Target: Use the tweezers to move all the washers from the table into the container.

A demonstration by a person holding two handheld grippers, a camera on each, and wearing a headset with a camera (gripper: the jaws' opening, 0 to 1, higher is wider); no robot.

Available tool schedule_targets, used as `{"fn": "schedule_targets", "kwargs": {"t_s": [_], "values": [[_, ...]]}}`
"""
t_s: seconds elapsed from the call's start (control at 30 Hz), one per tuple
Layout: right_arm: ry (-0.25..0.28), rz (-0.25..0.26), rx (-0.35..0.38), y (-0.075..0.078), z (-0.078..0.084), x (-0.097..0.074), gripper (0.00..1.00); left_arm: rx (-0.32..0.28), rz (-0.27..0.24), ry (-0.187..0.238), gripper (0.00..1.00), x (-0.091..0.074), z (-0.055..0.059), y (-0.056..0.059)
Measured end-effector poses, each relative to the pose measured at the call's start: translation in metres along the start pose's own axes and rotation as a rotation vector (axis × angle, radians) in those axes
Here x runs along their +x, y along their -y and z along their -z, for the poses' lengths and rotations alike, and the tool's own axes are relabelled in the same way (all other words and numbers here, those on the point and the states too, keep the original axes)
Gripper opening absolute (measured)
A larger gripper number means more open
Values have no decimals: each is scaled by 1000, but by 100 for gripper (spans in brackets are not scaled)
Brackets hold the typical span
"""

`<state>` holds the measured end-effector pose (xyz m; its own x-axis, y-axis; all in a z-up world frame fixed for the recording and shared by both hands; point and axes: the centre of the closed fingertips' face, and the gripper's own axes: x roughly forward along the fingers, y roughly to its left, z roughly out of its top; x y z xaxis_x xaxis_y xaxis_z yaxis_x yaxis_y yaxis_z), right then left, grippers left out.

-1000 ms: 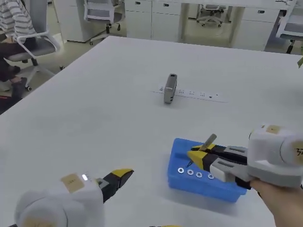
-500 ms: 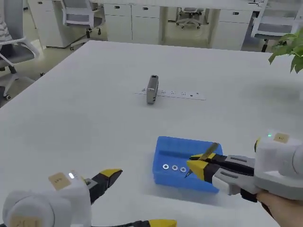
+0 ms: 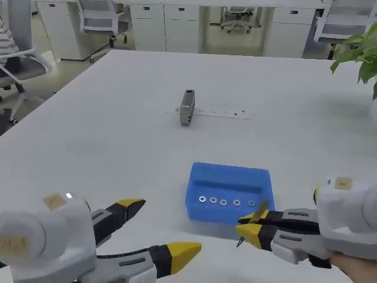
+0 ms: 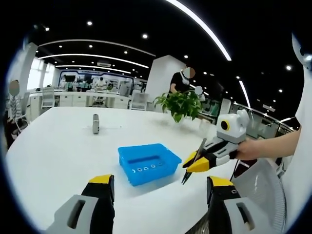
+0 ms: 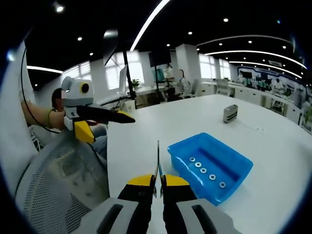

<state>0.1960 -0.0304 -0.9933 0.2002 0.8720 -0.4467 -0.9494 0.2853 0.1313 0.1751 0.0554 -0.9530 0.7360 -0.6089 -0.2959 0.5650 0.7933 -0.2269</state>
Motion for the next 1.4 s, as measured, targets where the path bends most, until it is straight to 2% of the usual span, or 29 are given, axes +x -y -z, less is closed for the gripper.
{"fn": "schedule_targets", "kwargs": {"t_s": [0.13, 0.2, 0.33, 0.47, 0.7, 0.77, 0.87, 0.93, 1.17, 1.4], "values": [[-49, -47, -29, -11, 8, 0, 4, 62, 51, -46, 71, 0, 2, 13], [-77, -63, -33, -16, 13, -2, 4, 73, 83, -66, 66, 1, 3, 20], [-82, -76, -43, -22, 15, -6, 3, 128, 151, -96, 55, 3, 3, 34], [-109, -97, -70, -31, 19, -8, 3, 143, 200, -117, 48, 8, 3, 45], [-151, -96, -124, -42, 25, -12, 3, 199, 316, -154, 34, 18, 3, 70], [-175, -93, -154, -43, 27, -14, 3, 207, 331, -159, 32, 19, 3, 74], [-217, -90, -200, -44, 33, -14, 3, 249, 375, -169, 27, 22, 2, 84], [-238, -86, -217, -43, 36, -15, 3, 256, 402, -176, 24, 24, 2, 90], [-317, -83, -324, -44, 43, -14, 3, 320, 477, -211, 16, 31, 4, 105], [-357, -97, -390, -46, 46, -10, 3, 383, 533, -250, 11, 35, 11, 114]]}}
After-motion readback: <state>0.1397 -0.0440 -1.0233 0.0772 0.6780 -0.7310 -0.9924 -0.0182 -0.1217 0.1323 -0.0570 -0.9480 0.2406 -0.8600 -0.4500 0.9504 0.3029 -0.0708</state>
